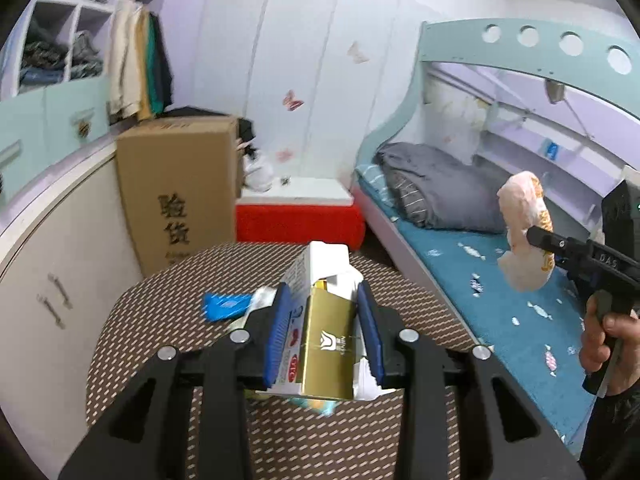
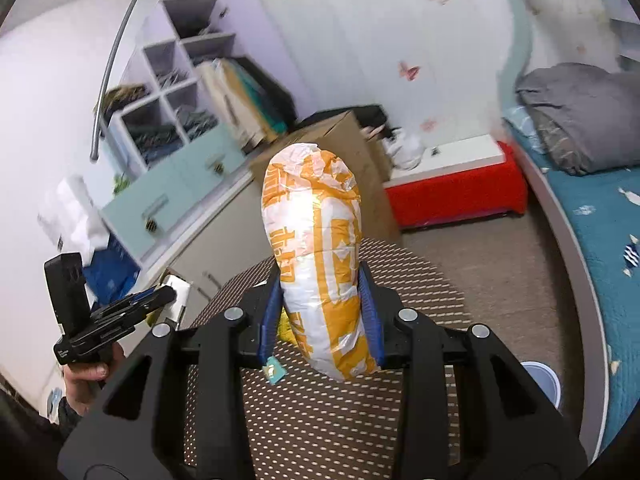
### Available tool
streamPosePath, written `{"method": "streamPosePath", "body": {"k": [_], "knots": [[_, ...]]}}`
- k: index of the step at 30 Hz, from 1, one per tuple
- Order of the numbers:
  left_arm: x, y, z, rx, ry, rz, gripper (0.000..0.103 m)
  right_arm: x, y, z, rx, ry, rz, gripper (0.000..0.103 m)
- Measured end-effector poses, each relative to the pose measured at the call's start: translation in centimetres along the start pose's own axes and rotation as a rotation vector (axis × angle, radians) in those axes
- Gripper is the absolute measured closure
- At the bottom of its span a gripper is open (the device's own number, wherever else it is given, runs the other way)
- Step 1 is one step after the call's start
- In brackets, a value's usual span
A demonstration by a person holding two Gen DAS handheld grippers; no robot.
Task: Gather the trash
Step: 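Carry the olive box and orange-white bag with both tools to the bin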
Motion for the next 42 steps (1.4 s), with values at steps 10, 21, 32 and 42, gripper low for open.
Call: {"method": "streamPosePath", "body": {"k": [10, 21, 32, 42], "knots": [[-4.1, -0.1, 11.1, -0.070, 0.142, -0.040, 0.070, 6.5, 1.7, 9.7, -0.147, 0.162, 0.062, 0.068], [-12.3, 4.0, 22.5, -0.115, 0.277, -0.198, 0.070, 9.7, 7.8, 20.4, -0.386, 0.265, 0.036, 0.068], [-21.6, 11.3, 28.5, -0.184, 0.257, -0.372, 0.070, 7.4, 14.8, 27.3, -0.548, 0.314, -0.073, 0.068], [-28.8, 17.7, 30.9, -0.267, 0.197, -0.551, 0.070, 3.8, 20.3, 31.2, -0.663, 0.308, -0.168, 0.067]]}}
Point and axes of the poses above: each gripper's, at about its wrist camera, not at the fingertips, and x roughly against the way its jaws point, z to its right, y to its underside, the point moved 8 cm from there along -x, roughly the way its jaws point, and after that the axes turned 14 degrees about x, right-handed, at the moved point
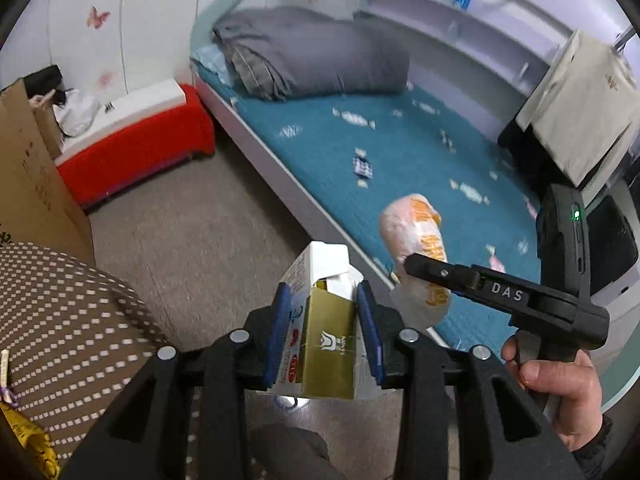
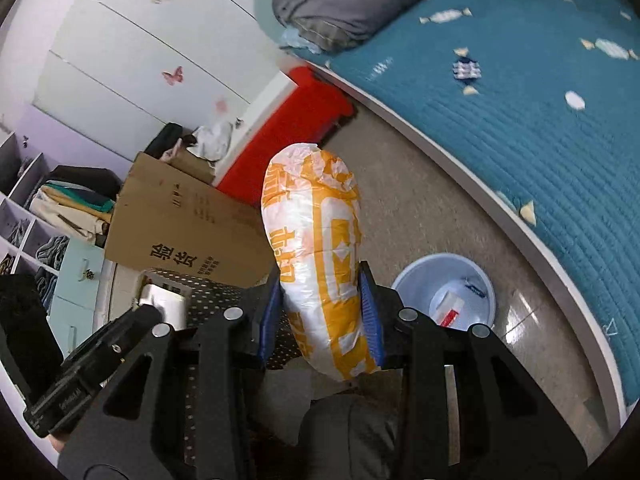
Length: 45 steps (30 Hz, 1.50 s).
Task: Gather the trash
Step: 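Carry the olive box and orange-white bag with both tools to the bin, then open both tools over the bin to drop the box and bag, then move both open tools back over the table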
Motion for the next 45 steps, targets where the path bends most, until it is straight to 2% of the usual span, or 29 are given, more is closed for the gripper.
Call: {"method": "streamPosePath", "body": {"k": [5, 7, 8, 9, 10, 12, 17, 20, 25, 31, 45], "knots": [[-3.5, 0.5, 0.1, -0.017, -0.028, -0.087, 0.068, -2.3, 0.8, 1.6, -0.042, 0.001, -0.042, 0.067], [-5.0, 0.7, 0.0, -0.026, -0.050, -0.123, 0.061, -3.1, 1.0, 2.0, -0.056, -0.004, -0.055, 0.063], [-5.7, 0.8, -0.2, -0.031, -0.069, -0.140, 0.053, -3.6, 1.1, 2.3, -0.066, -0.004, -0.062, 0.057], [-6.3, 0.9, -0.3, -0.036, -0.082, -0.157, 0.029, -4.0, 1.3, 2.6, -0.076, 0.005, -0.068, 0.052], [-6.7, 0.9, -0.5, -0.036, -0.096, -0.167, 0.014, -4.5, 1.5, 2.9, -0.086, 0.007, -0.080, 0.043], [-7.0, 0.6, -1.0, -0.033, -0.132, -0.152, 0.013, -5.8, 2.2, 3.7, -0.115, 0.000, -0.110, 0.033], [-5.8, 0.2, -2.0, -0.006, -0.132, -0.120, 0.013, -6.6, 4.1, 4.7, -0.174, 0.004, -0.138, 0.014], [-4.6, 0.2, -2.5, 0.001, -0.134, -0.093, 0.013, -6.1, 4.7, 4.7, -0.172, 0.024, -0.137, 0.008], [-1.8, 0.1, -2.7, 0.013, -0.124, -0.043, 0.011, -4.5, 5.0, 4.1, -0.155, 0.078, -0.123, 0.006], [2.2, 0.6, -2.3, 0.011, -0.098, 0.016, 0.010, -2.1, 4.4, 2.1, -0.100, 0.088, -0.087, 0.006], [10.9, 1.4, -3.3, 0.025, -0.072, 0.155, 0.009, 3.0, 1.8, -7.1, 0.063, 0.071, 0.016, 0.006]]}}
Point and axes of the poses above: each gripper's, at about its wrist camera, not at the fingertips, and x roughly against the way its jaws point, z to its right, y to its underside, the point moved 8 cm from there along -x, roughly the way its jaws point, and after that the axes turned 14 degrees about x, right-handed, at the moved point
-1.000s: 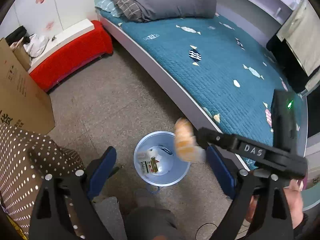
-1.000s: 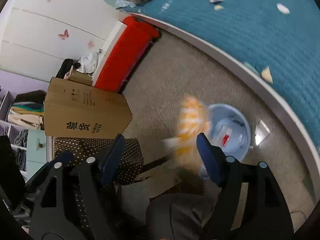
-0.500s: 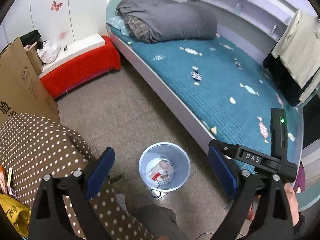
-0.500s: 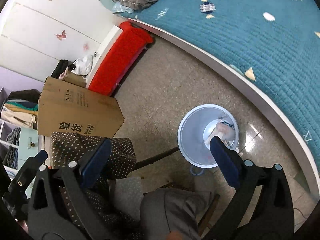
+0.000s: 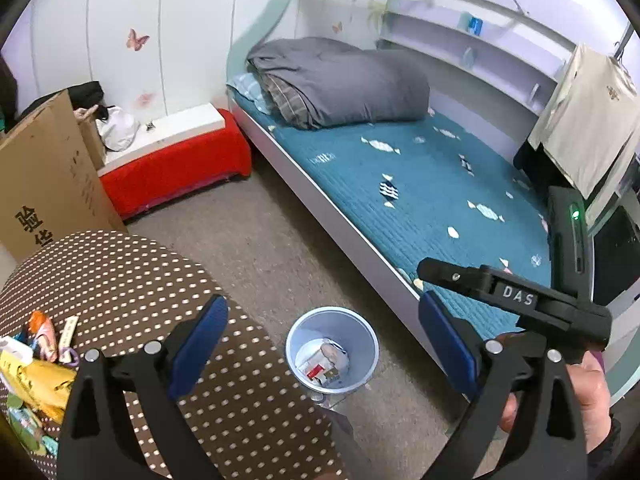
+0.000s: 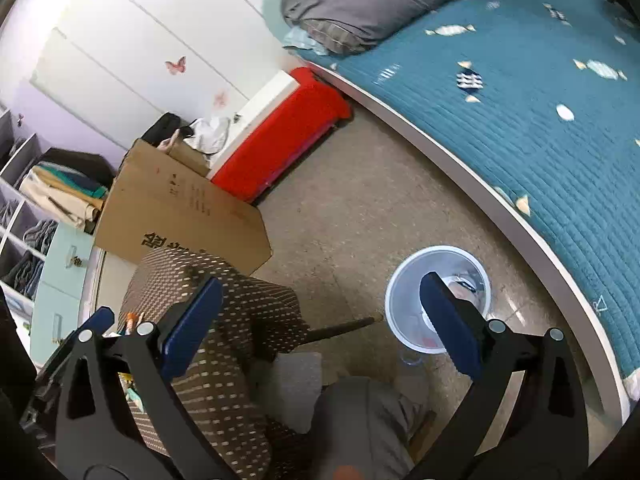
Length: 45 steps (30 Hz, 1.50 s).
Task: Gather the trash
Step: 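Move both open tools back over the table, then grasp the yellow packet with the right tool while the left tool grasps the teal snack packet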
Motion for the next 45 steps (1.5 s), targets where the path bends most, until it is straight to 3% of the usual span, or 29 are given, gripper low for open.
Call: {"method": "streamPosePath", "body": {"k": [10, 25, 34, 45], "knots": [[5.3, 0.0, -3.7, 0.051, -0.008, 0.089, 0.009, 2.9, -1.3, -8.5, 0.163, -0.044, 0.054, 0.006], [12.6, 3.0, -13.5, 0.208, -0.070, 0.170, 0.008, 2.9, 0.9, -20.3, 0.410, -0.120, 0.047, 0.006], [16.0, 6.2, -20.5, 0.306, -0.133, 0.200, 0.008, 0.6, 4.2, -27.4, 0.600, -0.162, -0.007, 0.006], [17.2, 9.3, -27.3, 0.431, -0.217, 0.201, 0.008, -4.6, 9.1, -32.3, 0.838, -0.169, -0.128, 0.006]]}}
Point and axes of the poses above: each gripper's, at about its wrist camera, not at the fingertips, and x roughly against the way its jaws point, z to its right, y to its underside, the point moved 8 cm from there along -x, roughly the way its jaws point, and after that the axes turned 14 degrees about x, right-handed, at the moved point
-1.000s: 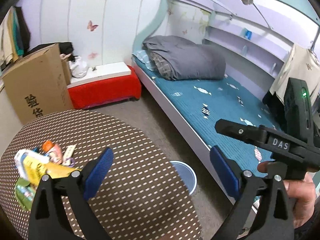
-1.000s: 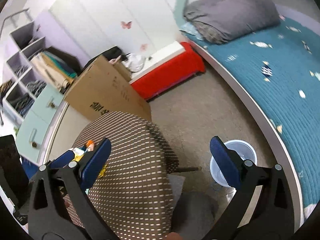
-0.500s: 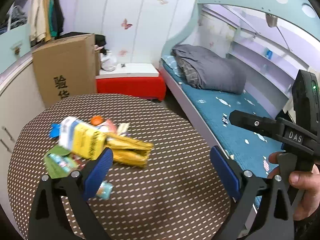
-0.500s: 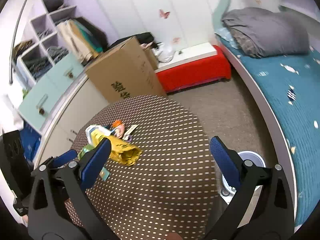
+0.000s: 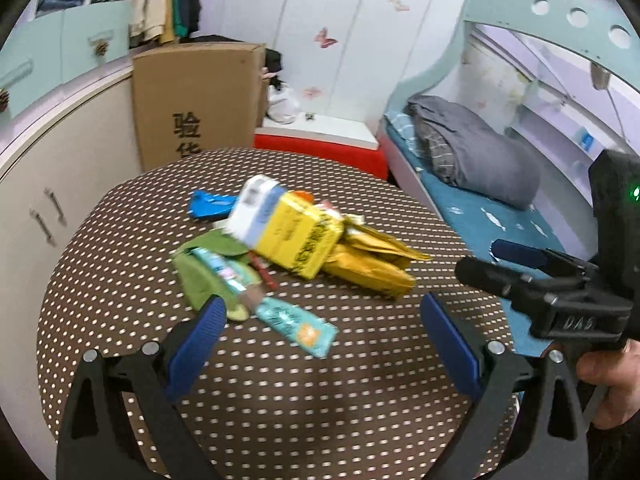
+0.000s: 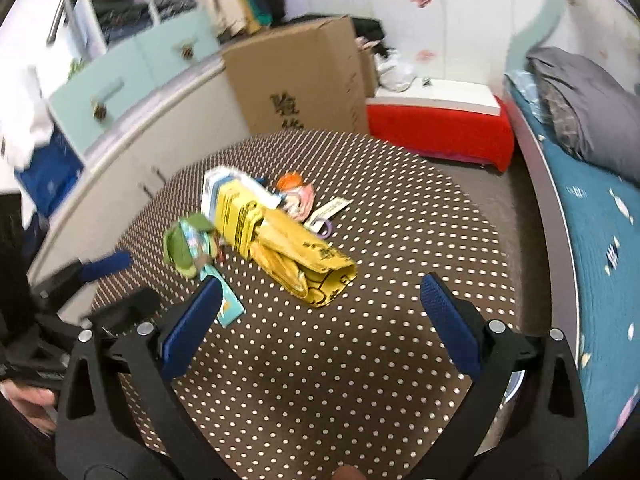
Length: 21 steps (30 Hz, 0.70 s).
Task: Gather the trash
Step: 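Grasp the yellow packet with the right tool while the left tool grasps the teal snack packet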
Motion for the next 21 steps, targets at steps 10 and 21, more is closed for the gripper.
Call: {"method": "streamPosePath", "body": {"k": [10, 21], "knots": [[-1.5, 1.6, -4.3, 0.074, -0.092, -0.041, 0.008, -6.6, 0.1, -2.0, 0.195, -0.002, -0.071, 0.006], [-5.5, 2.4, -4.3, 0.136, -0.165, -0.068, 0.008, -6.5, 0.1, -2.6, 0.192, -0.072, -0.041, 0.069]]}}
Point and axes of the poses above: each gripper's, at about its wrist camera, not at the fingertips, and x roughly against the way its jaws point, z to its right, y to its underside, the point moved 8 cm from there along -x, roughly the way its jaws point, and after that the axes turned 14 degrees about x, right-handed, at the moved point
